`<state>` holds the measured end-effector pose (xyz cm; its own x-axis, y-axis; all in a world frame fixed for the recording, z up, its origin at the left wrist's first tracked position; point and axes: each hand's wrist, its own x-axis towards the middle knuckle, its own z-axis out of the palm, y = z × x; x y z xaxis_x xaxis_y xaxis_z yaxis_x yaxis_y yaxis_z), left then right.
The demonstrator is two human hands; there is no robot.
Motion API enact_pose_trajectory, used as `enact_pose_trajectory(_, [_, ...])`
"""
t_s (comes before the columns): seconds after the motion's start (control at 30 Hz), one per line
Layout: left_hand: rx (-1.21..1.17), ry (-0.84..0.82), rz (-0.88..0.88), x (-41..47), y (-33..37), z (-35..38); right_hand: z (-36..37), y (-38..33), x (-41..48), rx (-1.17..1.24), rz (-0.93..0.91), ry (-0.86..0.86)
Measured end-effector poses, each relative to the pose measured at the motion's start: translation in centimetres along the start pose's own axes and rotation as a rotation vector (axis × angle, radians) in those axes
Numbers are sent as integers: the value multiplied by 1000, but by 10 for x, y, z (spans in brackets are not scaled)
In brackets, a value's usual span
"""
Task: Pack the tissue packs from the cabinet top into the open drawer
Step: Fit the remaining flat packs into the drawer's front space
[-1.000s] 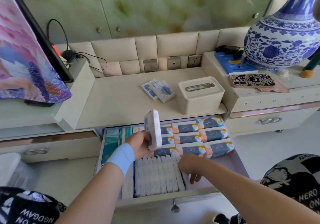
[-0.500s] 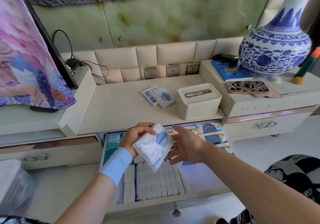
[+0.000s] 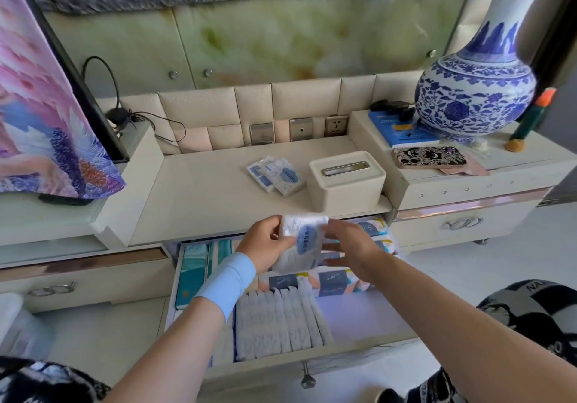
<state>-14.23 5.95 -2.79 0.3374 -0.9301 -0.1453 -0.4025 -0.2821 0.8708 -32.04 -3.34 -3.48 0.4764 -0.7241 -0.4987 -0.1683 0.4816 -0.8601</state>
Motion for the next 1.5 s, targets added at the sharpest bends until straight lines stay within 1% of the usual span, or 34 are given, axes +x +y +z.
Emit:
enact_pose_trajectory(0.03, [54,27,54,1,3,3,-6,-1,1,70,157,6])
enact_pose_trajectory(0.07, [72,41,104,1,6,6,-14,-2,0,153,310,-34])
enact_pose_trajectory(0.1, [67,35,148,1,9,10,-22,-2,1,211,399,-98])
enact_pose_trajectory(0.13, [57,-6,170,1,12,14,-27,-2,0,246,433,-156])
enact_pose_trajectory(0.17, [48,-70,180,1,16,18,-31,-2,0,244,426,-167])
enact_pose_trajectory(0.23, [94,-210,193,1,17,26,-34,1,3,165,366,-105])
enact_pose_trajectory(0.27, [148,-239,199,2,14,30,-36,3,6,94,345,-54])
enact_pose_trajectory(0.33, [288,-228,163,4,4,39,-43,12,13,-130,306,47])
enact_pose_trajectory(0.4, [390,-233,60,3,-8,46,-48,17,13,-549,227,130])
enact_pose_trajectory(0.43, [418,-266,26,3,-14,50,-49,19,10,-800,176,151])
enact_pose_trajectory(0.47, [444,-315,2,1,-19,55,-49,20,7,-998,143,157])
enact_pose_trajectory(0.5, [483,-364,-11,0,-25,60,-47,23,3,-1104,141,139])
enact_pose_trajectory(0.6, [721,-488,13,-8,-39,73,-39,39,-1,-1249,195,17])
enact_pose_trajectory(0.67, [891,-515,65,-11,-51,81,-32,49,0,-1346,211,-5])
enact_pose_trajectory(0.73, [984,-483,99,-12,-59,84,-24,55,-2,-1322,212,31])
enact_pose_trajectory(0.8, [1040,-466,102,-13,-68,83,-16,62,-3,-1253,217,16])
enact_pose_trajectory(0.83, [1073,-471,95,-13,-71,82,-15,70,-2,-1160,248,8])
enact_pose_trajectory(0.87, [1095,-479,80,-15,-75,81,-14,79,3,-1043,291,-15])
enact_pose_trajectory(0.93, [1093,-493,40,-20,-82,79,-6,87,4,-796,369,-142])
enact_pose_trajectory(1.0, [1063,-470,25,-24,-87,77,-1,90,6,-702,423,-224])
enact_pose_trajectory(1.03, [1047,-441,32,-26,-88,76,1,86,5,-682,443,-234])
enact_pose_trajectory(1.07, [1032,-411,48,-27,-89,75,0,84,5,-669,457,-238])
enact_pose_trajectory(1.1, [1019,-390,71,-29,-90,76,-2,82,5,-709,451,-246])
enact_pose_trajectory(1.17, [1012,-411,126,-34,-94,78,-6,82,6,-842,475,-200])
enact_pose_trajectory(1.2, [1019,-440,145,-37,-96,79,-8,86,7,-851,495,-183])
enact_pose_trajectory(1.23, [1027,-461,153,-39,-98,80,-6,90,7,-813,515,-195])
enact_pose_trajectory(1.3, [1037,-454,149,-40,-105,77,1,96,6,-726,537,-209])
enact_pose_trajectory(1.43, [1046,-379,178,-43,-111,67,8,101,6,-737,492,-243])
enact_pose_trajectory(1.5, [1034,-380,209,-45,-110,69,9,98,7,-864,457,-211])
